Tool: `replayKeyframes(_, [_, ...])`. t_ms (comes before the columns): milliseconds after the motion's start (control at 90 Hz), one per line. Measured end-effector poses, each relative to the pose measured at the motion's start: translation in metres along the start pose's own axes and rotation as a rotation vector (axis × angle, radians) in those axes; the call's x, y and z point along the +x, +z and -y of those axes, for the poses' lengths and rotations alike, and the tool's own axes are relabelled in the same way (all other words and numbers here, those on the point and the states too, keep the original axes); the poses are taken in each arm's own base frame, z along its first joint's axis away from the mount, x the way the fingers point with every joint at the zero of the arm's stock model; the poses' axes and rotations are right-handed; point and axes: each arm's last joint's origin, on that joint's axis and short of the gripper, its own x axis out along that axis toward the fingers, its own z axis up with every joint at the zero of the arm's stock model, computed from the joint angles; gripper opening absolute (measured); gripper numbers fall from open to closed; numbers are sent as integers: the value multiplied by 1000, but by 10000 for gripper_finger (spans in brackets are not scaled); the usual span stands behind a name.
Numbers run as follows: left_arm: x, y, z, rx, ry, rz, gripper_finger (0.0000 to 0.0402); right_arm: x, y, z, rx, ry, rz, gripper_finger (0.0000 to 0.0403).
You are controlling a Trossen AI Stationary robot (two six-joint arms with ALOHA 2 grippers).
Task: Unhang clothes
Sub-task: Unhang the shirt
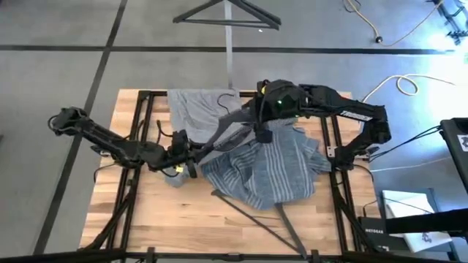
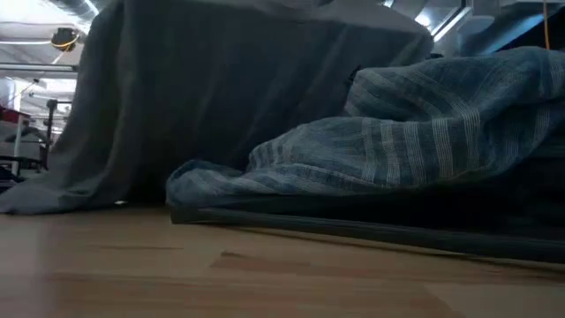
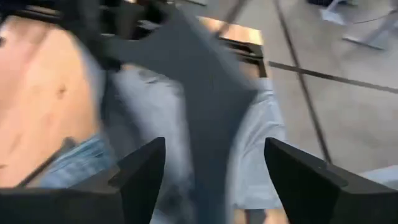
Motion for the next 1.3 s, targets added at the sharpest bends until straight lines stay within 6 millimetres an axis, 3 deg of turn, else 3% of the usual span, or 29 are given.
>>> replayKeyframes(300, [2,14,6,101,-17,-3,35,5,5,-1,11,36,55,248])
replayKeyframes(500, [7,15,-1,55,1,-9,60,4,6,-1,52,74,76,177])
replayKeyframes(844, [7,14,-3,147,-16,-38,53,4,5,-6,24,217,85,51])
replayKeyframes(1056, [6,17,-2,153,-29,-23,53,4,7,-7,26,371,144,37])
replayKeyframes(1300, [-12,47,-8,197,-70,60,52,-1,7,2,65,483,200,35])
